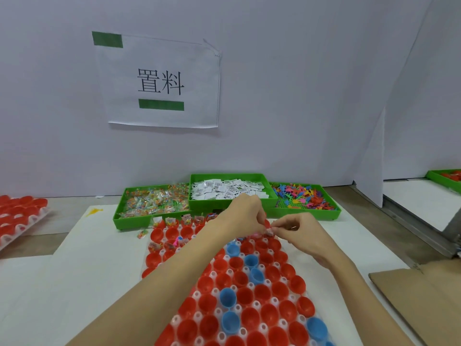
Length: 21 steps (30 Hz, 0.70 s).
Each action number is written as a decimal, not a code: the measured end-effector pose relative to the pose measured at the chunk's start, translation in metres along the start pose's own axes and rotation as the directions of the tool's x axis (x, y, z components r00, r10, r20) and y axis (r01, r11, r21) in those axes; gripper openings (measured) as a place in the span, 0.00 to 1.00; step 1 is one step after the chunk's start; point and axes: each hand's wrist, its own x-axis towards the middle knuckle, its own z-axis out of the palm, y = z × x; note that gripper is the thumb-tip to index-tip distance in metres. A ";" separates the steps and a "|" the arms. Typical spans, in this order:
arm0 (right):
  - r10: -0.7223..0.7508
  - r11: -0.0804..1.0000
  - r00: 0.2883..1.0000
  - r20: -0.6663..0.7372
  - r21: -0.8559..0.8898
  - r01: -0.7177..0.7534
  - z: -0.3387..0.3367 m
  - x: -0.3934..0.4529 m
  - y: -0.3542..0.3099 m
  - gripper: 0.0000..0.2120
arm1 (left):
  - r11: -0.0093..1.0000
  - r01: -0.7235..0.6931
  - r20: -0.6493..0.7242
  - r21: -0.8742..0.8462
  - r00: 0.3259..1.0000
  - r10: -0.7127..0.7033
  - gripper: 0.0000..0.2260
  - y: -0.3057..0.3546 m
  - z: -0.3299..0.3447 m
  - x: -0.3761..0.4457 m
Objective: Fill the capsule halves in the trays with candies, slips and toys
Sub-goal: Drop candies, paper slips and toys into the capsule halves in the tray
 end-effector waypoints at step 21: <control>-0.238 0.948 0.954 -0.181 0.169 0.269 0.016 -0.019 -0.033 0.07 | 0.834 0.480 -0.230 0.272 0.874 -0.428 0.12 -0.172 -0.080 -0.088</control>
